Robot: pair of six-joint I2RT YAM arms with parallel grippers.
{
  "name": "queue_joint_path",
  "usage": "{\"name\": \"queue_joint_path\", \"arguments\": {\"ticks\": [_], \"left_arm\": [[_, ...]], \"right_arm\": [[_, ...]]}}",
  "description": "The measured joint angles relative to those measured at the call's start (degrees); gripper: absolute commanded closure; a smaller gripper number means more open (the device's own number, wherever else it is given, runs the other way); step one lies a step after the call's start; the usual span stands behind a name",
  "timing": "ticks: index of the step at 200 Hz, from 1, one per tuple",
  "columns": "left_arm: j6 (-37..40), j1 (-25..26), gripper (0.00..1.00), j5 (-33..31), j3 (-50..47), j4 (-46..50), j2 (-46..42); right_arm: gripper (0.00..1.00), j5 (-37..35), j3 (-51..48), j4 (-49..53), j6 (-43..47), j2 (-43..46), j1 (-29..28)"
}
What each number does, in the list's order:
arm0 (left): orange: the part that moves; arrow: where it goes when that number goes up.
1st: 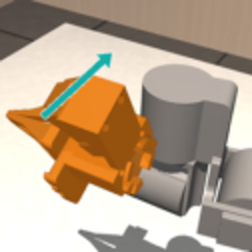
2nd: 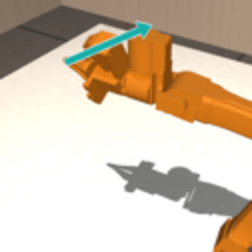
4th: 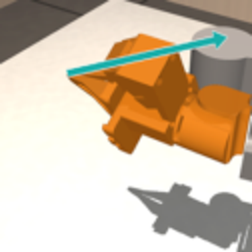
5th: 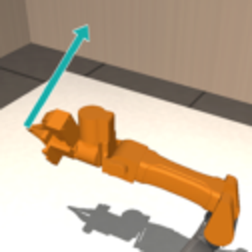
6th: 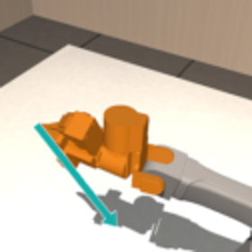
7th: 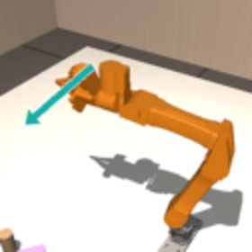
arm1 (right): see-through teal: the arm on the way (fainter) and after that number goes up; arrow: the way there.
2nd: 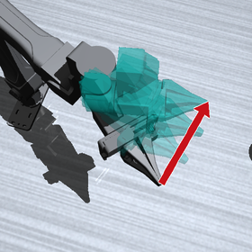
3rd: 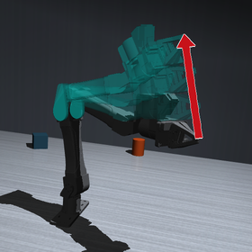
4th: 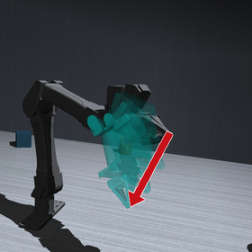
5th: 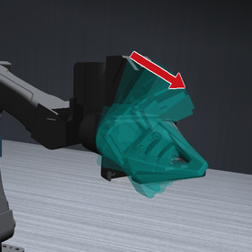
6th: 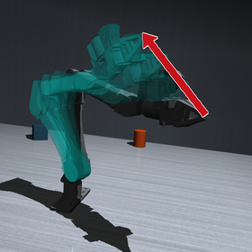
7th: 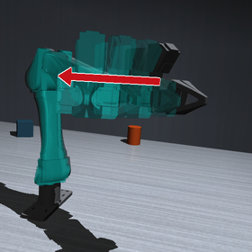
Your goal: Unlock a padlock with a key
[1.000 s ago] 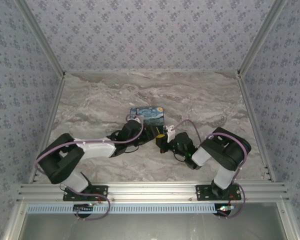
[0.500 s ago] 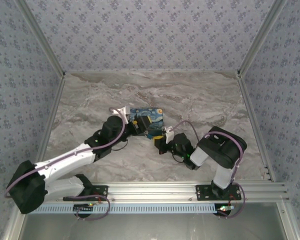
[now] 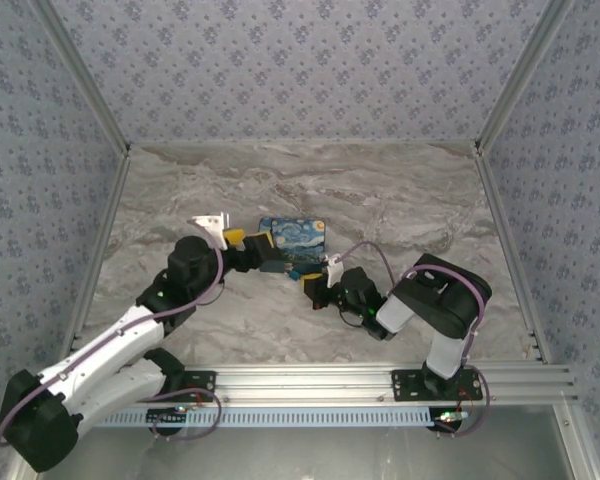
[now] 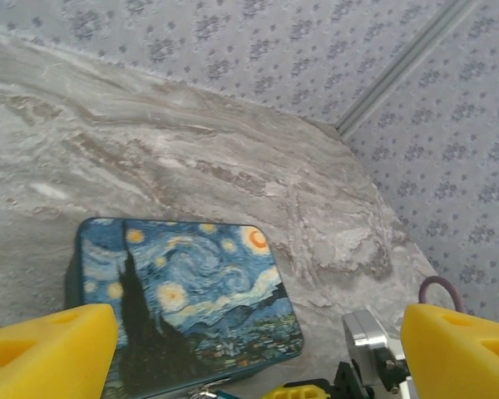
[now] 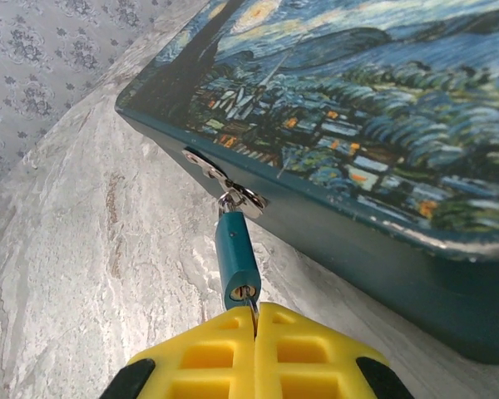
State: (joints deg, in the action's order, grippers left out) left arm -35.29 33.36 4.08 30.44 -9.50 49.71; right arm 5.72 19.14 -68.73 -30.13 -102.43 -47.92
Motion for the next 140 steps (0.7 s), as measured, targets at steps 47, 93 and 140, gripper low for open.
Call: {"name": "queue_joint_path", "arguments": {"ticks": [47,93,140], "left_arm": [[-11.4,-2.3,0.19,6.1,-7.2,-1.9,1.6],[-21.2,-2.3,0.24,9.7,-14.4,-7.1,3.1],[-28.4,-2.2,0.28,12.7,-15.5,-17.0,9.1]], "right_arm": [[1.0,-1.6,0.2,1.7,-3.3,1.0,-1.1],[1.0,-2.7,0.3,2.8,-9.3,1.4,-2.4],[1.0,-3.5,0.4,3.7,-15.5,1.9,-3.5]]}}
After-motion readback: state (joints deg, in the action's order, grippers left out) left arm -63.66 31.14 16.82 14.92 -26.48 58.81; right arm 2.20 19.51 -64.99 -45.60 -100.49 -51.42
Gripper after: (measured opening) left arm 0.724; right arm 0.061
